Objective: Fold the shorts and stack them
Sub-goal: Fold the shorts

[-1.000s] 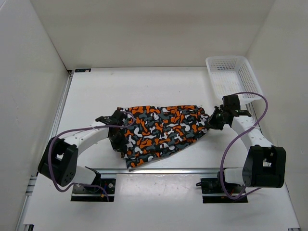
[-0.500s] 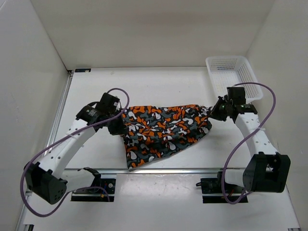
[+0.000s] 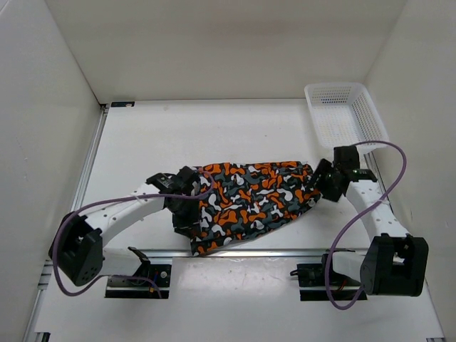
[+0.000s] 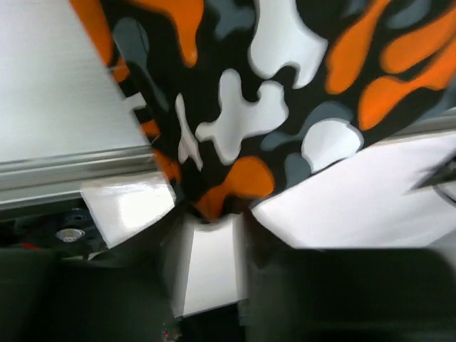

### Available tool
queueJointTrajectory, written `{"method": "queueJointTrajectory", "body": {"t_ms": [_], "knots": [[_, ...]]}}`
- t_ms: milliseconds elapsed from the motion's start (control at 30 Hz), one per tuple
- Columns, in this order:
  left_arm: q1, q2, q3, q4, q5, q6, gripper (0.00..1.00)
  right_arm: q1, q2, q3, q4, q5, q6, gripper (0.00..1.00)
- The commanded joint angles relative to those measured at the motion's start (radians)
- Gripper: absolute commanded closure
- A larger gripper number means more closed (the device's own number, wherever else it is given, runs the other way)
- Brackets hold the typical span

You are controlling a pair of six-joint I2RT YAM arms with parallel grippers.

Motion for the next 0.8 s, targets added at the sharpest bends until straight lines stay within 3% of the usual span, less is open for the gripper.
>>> {"method": "queueJointTrajectory", "body": {"t_ms": [0,33,67,233,433,633,767], "knots": [[-0.005,0.013,0.023,0.045,-0.001,0.001,0.41,-0.001,-0.051,-0.041,-0.005,0.035,0.010,0.08],[-0.005,0.013,0.042,0.031,-0.037,0.011,0.20,-0.010,-0.051,-0.055,-0.005,0.035,0.019,0.04],[-0.005,0.013,0.064,0.021,-0.057,0.011,0.16,-0.010,-0.051,-0.055,-0.005,0.046,0.019,0.04],[0.057,0.071,0.197,-0.010,-0.156,0.043,0.16,-0.073,-0.002,-0.075,0.067,-0.021,0.019,0.05],[0.158,0.171,0.188,0.070,-0.170,0.077,0.21,-0.142,0.118,-0.114,0.201,-0.159,0.019,0.13],[0.205,0.254,0.130,0.149,-0.148,0.087,0.36,-0.142,0.245,-0.146,0.357,-0.247,0.028,0.36],[0.251,0.298,0.119,0.172,-0.136,0.096,0.46,-0.142,0.264,-0.167,0.391,-0.238,0.038,0.65]]}}
